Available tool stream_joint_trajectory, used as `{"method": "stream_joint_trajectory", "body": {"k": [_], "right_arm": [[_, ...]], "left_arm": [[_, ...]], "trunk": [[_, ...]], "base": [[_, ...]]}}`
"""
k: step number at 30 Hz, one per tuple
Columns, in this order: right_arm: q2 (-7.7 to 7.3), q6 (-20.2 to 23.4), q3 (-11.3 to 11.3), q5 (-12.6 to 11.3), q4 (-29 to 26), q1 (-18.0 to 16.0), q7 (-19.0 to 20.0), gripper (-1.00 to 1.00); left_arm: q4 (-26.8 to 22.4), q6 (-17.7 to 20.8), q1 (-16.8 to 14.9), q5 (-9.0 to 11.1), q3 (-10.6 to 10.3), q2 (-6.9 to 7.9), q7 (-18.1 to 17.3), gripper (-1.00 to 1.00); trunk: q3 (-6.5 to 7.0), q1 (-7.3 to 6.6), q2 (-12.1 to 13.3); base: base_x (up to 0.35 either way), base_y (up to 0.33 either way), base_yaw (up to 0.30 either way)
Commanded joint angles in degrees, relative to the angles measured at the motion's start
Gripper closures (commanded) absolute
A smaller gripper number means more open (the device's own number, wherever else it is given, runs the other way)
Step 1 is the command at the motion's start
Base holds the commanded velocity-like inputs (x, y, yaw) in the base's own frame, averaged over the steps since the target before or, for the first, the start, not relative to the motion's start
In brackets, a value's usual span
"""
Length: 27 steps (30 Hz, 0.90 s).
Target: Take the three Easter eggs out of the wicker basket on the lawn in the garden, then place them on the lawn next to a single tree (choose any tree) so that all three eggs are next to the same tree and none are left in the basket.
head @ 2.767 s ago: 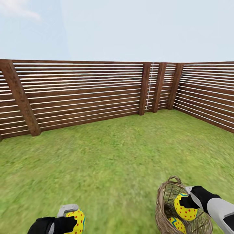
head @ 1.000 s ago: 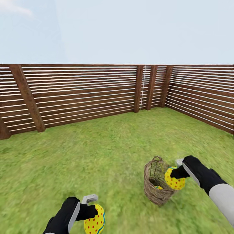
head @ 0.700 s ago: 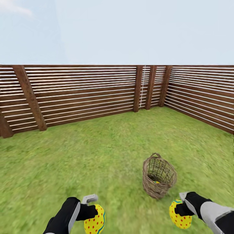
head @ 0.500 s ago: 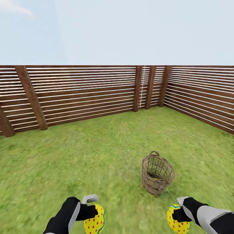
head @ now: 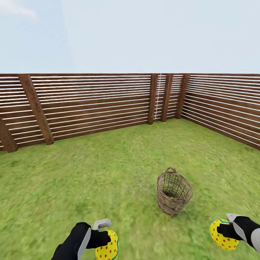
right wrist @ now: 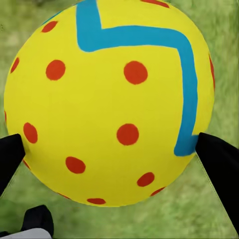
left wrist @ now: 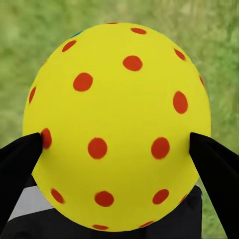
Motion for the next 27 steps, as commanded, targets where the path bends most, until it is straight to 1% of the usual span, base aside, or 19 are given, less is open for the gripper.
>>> {"method": "stream_joint_trajectory", "body": {"k": [1, 4, 6, 7, 8, 10, 11, 12, 13, 14, 15, 16, 18, 19, 21, 22, 23, 25, 27], "right_arm": [[0.03, 0.04, 0.63, -0.32, -0.99, -0.06, 0.16, 1.00], [0.69, 1.56, 0.78, -0.07, -2.08, -0.05, -0.01, 1.00], [-0.96, 4.23, 0.45, -0.07, -3.02, -0.05, -0.03, 1.00], [-0.53, 6.87, 0.70, 0.15, -4.26, -0.05, -0.19, 1.00], [2.51, 9.56, 1.56, 1.30, -4.78, -0.05, -1.53, 1.00], [9.02, 11.83, 2.76, 5.15, -6.62, -0.17, -7.75, 1.00], [11.73, 14.34, 2.85, 5.76, -12.17, -0.37, -10.46, 1.00], [13.16, 21.15, 2.73, 5.80, -19.32, -0.64, -12.86, 1.00], [14.08, 28.88, 1.90, 5.75, -26.13, -0.76, -14.18, 1.00], [15.30, 33.16, 0.20, 5.85, -29.79, -0.81, -14.83, 1.00], [16.08, 32.29, -0.53, 6.00, -28.26, -0.83, -15.11, 1.00], [15.78, 30.58, -0.77, 6.19, -27.05, -0.84, -15.33, 1.00], [13.47, 29.29, -0.87, 6.23, -26.27, -0.84, -15.98, 1.00], [12.47, 28.91, -0.98, 6.14, -25.69, -0.84, -16.06, 1.00], [10.91, 28.19, -1.87, 5.83, -25.10, -0.84, -15.97, 1.00], [11.09, 28.20, -2.51, 5.83, -25.29, -0.84, -16.00, 1.00], [11.73, 28.24, -2.87, 5.83, -25.70, -0.84, -16.06, 1.00], [14.77, 28.24, -3.34, 5.95, -27.83, -0.84, -16.66, 1.00], [16.51, 28.18, -3.21, 5.88, -28.62, -0.84, -22.05, 1.00]], "left_arm": [[0.00, 0.26, -0.04, -0.41, 0.39, -0.12, -0.40, 1.00], [0.36, 0.24, -0.04, -0.41, 0.32, -0.18, -0.40, 1.00], [0.37, 0.24, -0.04, -0.50, 0.21, -0.20, -0.40, 1.00], [0.07, 0.27, -0.04, -0.44, 0.20, -0.20, -0.38, 1.00], [-0.44, 0.39, -0.05, -0.38, 0.33, -0.12, -0.35, 1.00], [-0.27, 0.59, -0.93, -0.34, 0.56, -0.06, -0.32, 1.00], [-0.24, 0.64, -1.44, -0.32, 0.62, -0.06, -0.31, 1.00], [-0.23, 0.66, -1.70, -0.32, 0.67, -0.02, -0.31, 1.00], [-0.07, 0.67, -1.81, -0.36, 0.80, 0.06, -0.31, 1.00], [0.12, 0.68, -1.86, -0.38, 0.92, 0.12, -0.31, 1.00], [-0.04, 0.68, -1.87, -0.33, 0.98, 0.11, -0.31, 1.00], [-0.81, 0.77, -1.90, -0.24, 0.95, -0.03, -0.17, 1.00], [-2.97, 2.13, -3.39, 0.18, 0.93, -0.57, 2.61, 1.00], [-3.35, 3.52, -6.28, 1.60, 0.92, -0.75, 6.02, 1.00], [-3.37, 4.79, -10.17, 9.44, 1.46, -0.41, 13.58, 1.00], [-3.01, 4.72, -10.71, 13.13, 2.48, -0.28, 17.26, 1.00], [-1.53, 4.33, -10.93, 14.84, 2.81, -0.29, 19.80, 1.00], [1.10, 2.98, -11.08, 15.64, 2.73, -0.18, 21.55, 1.00], [1.45, 2.60, -11.11, 15.78, 2.64, -0.05, 21.61, 1.00]], "trunk": [[0.11, -0.22, 0.36], [0.65, -0.88, 1.57], [1.00, -1.32, 2.37], [1.15, -1.54, 2.77], [1.28, -1.75, 3.17], [1.50, -2.19, 3.97], [1.60, -2.41, 4.37], [1.69, -2.63, 4.77], [1.83, -2.85, 5.17], [1.99, -3.07, 5.58], [2.17, -3.29, 5.98], [2.34, -3.51, 6.38], [2.70, -3.95, 7.18], [2.88, -4.17, 7.58], [3.24, -4.61, 8.38], [3.42, -4.83, 8.78], [3.60, -5.05, 9.19], [3.96, -5.49, 9.99], [4.32, -5.93, 10.79]], "base": [[0.000, 0.000, 0.000], [0.000, 0.000, 0.000], [0.000, 0.000, 0.000], [0.000, 0.000, 0.000], [0.000, 0.000, 0.000], [0.000, 0.000, -0.013], [0.000, 0.000, -0.066], [0.000, 0.000, -0.086], [0.000, 0.000, -0.058], [0.000, 0.000, -0.019], [0.000, 0.000, -0.006], [0.000, 0.000, -0.003], [0.000, 0.000, -0.001], [0.000, 0.000, 0.000], [0.000, 0.000, 0.000], [0.000, 0.000, 0.000], [0.000, 0.000, 0.000], [0.000, 0.000, 0.000], [0.000, 0.000, 0.000]]}}
